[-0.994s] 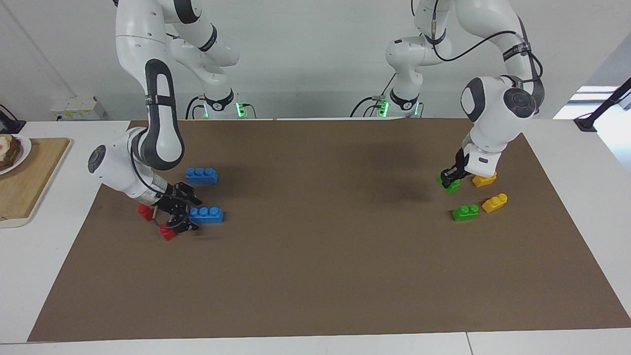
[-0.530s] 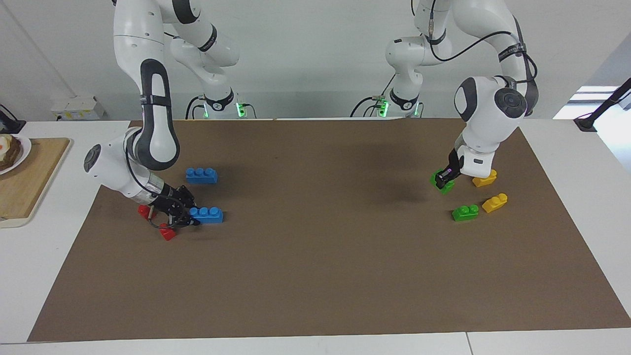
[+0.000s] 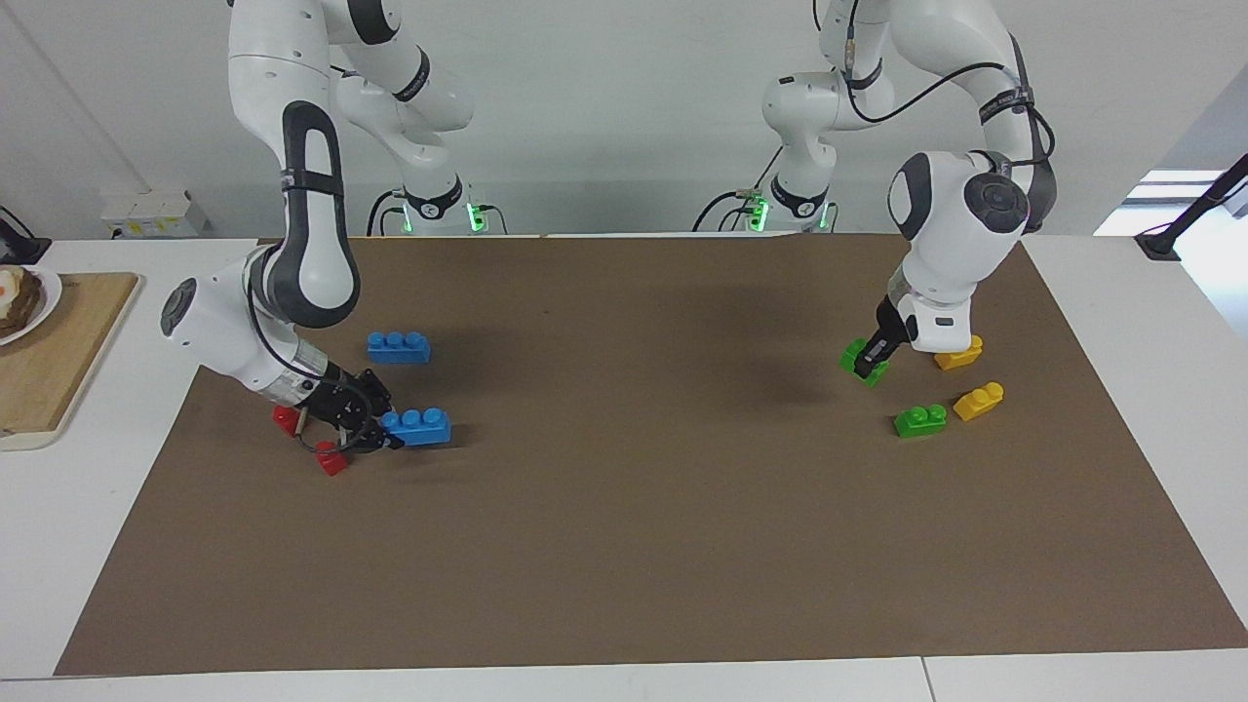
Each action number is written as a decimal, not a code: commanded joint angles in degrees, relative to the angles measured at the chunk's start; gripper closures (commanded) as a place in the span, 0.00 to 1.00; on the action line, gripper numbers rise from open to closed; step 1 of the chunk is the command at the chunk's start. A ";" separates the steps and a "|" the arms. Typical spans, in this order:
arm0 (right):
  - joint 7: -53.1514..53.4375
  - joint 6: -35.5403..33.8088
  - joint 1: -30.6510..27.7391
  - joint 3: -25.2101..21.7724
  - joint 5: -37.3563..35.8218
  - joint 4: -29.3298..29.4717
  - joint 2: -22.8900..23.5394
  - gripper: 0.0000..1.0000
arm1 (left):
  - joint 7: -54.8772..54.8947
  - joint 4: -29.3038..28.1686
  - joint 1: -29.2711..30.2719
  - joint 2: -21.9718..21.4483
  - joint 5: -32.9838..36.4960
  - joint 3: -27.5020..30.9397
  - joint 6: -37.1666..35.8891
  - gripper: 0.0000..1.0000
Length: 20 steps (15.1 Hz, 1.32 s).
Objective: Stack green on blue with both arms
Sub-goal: 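Carry the green and blue bricks toward the table center with both grippers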
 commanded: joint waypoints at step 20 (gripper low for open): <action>25.50 19.52 31.75 0.01 8.70 4.19 8.21 1.00 | -15.47 2.24 -2.52 1.26 -0.45 0.46 -0.16 1.00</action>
